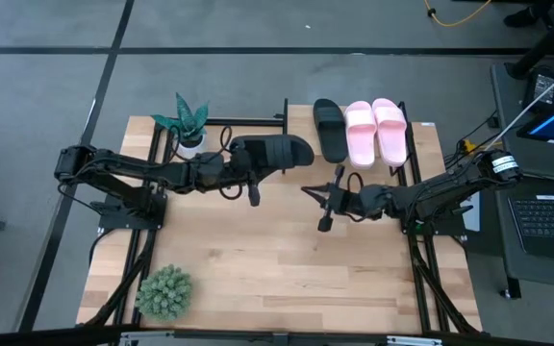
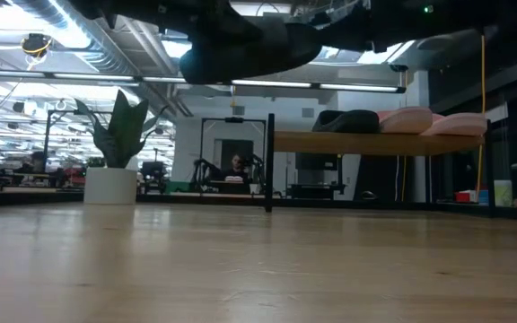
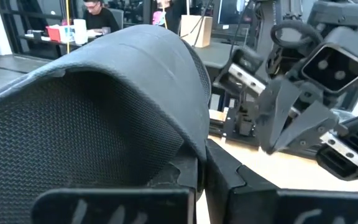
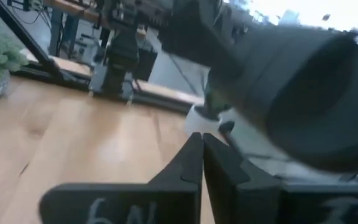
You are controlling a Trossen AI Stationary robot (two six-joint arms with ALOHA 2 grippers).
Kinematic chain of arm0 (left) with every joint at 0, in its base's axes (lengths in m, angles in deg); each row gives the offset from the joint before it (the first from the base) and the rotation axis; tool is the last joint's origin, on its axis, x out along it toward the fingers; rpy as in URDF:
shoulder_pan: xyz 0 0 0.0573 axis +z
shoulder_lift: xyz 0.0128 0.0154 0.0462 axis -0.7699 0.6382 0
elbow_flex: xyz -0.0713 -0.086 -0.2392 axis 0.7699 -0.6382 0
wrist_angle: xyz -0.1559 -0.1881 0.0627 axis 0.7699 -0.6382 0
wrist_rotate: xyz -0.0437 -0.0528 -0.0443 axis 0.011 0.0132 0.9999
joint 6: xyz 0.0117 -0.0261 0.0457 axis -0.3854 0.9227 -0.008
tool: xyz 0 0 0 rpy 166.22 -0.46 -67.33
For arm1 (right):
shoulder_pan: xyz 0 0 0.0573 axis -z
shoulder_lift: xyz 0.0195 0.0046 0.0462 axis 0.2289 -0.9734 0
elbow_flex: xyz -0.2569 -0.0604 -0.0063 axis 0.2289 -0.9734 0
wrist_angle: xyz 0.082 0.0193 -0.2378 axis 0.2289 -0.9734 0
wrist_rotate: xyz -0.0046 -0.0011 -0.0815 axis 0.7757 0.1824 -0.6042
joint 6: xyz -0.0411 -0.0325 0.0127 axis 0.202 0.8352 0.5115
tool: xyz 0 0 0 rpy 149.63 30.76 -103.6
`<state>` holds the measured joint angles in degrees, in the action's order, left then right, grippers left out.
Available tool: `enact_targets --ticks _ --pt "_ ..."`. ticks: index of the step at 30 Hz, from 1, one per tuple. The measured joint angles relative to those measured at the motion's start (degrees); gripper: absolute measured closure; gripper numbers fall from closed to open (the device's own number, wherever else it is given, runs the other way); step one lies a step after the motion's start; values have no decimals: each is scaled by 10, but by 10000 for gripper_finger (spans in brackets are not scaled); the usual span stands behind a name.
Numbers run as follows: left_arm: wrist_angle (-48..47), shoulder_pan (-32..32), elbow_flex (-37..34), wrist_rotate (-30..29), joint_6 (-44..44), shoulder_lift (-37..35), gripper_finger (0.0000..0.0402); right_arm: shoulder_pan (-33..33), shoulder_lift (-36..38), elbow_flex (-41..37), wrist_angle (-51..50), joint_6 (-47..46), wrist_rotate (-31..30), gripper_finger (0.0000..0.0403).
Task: Pick and place slides into the shelf
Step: Put the black slide on the shelf
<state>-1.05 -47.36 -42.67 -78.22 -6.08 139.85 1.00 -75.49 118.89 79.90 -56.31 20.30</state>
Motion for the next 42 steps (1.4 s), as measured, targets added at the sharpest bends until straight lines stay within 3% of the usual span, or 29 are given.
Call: enact_targets --ticks 6,12,17,21,28,42 --pt "1 0 0 0 0 0 400 4 0 0 32 49 1 342" --pt "6 -1 0 1 0 4 400 31 0 0 47 35 32 267" --pt "6 -4 0 6 1 6 400 56 -10 14 49 33 46 231" --pt "7 -10 0 6 0 6 401 73 -37 31 48 32 85 226" --pt "0 -17 0 -11 0 5 401 98 -78 56 49 32 78 236" --pt "6 -19 0 -8 -14 5 401 108 -78 58 57 34 68 243"
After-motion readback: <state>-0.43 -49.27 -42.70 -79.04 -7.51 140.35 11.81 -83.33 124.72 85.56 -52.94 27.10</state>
